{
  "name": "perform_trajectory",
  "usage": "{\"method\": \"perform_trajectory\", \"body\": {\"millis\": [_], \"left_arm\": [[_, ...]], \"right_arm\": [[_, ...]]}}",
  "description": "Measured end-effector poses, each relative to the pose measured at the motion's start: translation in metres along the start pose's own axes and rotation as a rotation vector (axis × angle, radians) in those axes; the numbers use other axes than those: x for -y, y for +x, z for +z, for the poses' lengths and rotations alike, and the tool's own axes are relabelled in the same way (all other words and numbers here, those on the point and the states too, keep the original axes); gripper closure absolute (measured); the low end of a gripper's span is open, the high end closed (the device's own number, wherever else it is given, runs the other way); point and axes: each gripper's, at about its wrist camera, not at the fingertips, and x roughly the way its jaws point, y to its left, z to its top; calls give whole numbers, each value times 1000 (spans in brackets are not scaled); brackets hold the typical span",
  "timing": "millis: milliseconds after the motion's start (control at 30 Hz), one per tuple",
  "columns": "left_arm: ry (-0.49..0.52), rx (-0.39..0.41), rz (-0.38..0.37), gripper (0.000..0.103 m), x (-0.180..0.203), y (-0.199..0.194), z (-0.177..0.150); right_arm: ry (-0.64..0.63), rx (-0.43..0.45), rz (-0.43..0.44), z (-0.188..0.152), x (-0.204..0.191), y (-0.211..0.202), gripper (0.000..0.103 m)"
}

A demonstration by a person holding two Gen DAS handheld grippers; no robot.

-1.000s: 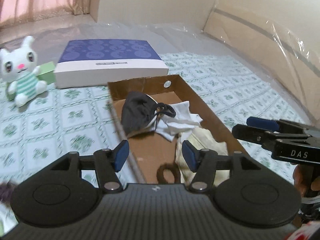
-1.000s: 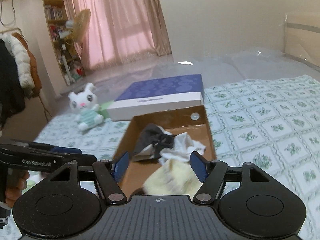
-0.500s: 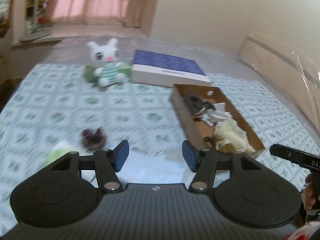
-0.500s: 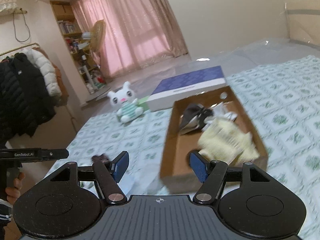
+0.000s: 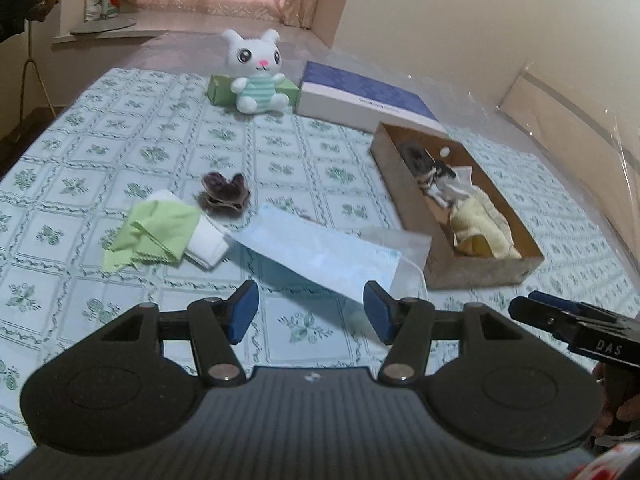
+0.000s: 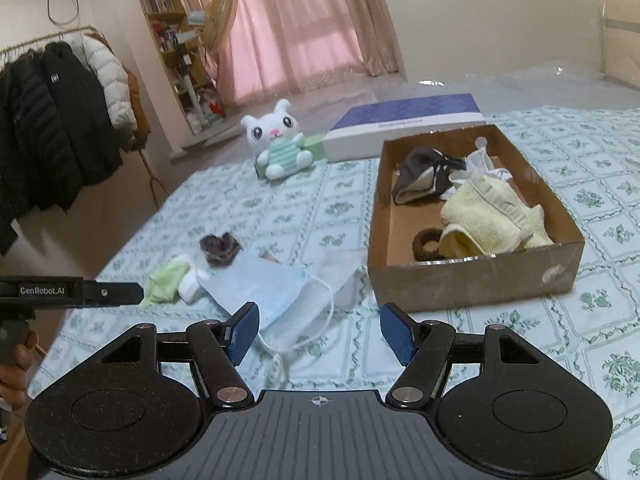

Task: Organize soft objects
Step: 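Withdraw both grippers from the box back over the bed, then grasp the blue surgical mask with the left gripper while the right grasps the white mesh bag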

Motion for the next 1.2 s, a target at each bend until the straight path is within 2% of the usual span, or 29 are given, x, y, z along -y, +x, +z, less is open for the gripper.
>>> {"method": "perform_trajectory", "body": {"millis": [200,400,733,1000,1100,1167,1200], "left_arm": [[-8,-25,1,51,3,22,-7],[-62,-77,-24,53,0,52,-9],[-234,-155,-71,54,-20,105,-1],[-309,-202,-88,59,-32,141,5],[-326,-213,-109,75,-32,151,7],[-332,-214,-126,89,-32,155,8],[-332,-215,-136,92,-32,156,10]], "right_arm": [[11,-32,-17,-9,7,9,35],[36,-59,-39,-9,16,23,35],[82,-80,-70,-1,39,46,35],[108,-106,-87,0,49,63,35],[116,-108,-92,0,50,66,35],[118,-109,-94,1,50,66,35],[117,-109,-96,1,49,66,35]]}}
